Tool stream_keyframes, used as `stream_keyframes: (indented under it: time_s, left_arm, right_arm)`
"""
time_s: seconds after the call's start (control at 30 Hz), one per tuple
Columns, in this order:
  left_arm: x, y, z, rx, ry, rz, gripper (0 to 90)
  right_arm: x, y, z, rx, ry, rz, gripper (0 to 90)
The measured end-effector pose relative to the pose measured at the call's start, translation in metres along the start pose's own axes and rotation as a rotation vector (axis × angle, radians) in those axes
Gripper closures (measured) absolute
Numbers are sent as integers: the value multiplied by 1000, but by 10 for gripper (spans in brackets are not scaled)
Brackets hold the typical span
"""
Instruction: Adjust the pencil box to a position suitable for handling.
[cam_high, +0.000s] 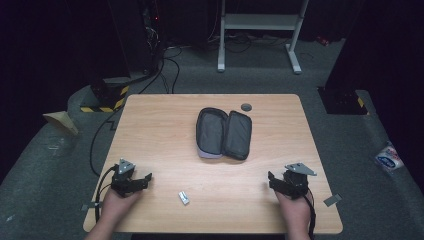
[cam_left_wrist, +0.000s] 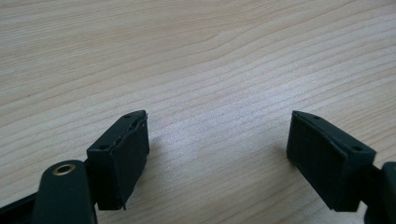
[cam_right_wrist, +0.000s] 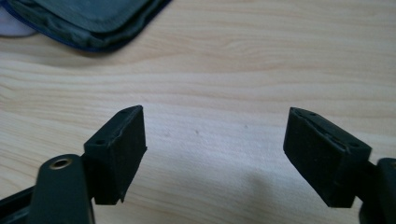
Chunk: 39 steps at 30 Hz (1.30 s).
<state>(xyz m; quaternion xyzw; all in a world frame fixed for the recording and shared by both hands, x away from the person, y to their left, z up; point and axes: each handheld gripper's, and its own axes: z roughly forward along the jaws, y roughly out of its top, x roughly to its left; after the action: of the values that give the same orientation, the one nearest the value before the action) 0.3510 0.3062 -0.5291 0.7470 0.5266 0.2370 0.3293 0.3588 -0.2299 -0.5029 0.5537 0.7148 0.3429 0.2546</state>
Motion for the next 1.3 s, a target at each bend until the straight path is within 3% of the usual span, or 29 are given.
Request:
stream_keyframes:
  time_s: [0.1, 0.4, 0.63, 0.93, 1.3]
  left_arm:
    - [0, 0, 0, -1, 0, 1, 212]
    - [0, -1, -1, -1, -2, 3, 211]
    - [0, 0, 0, -2, -5, 6, 211]
    - [0, 0, 0, -2, -7, 5, 210]
    - [0, 0, 0, -2, -12, 8, 210]
  right_arm:
    - [4, 3, -1, -4, 13, 4, 236]
    - [31, 9, 7, -2, 41, -53, 274]
    - [47, 13, 16, -12, 73, -71, 306]
    - [80, 32, 25, -33, 132, -115, 339]
    - [110, 50, 35, -49, 185, -160, 348]
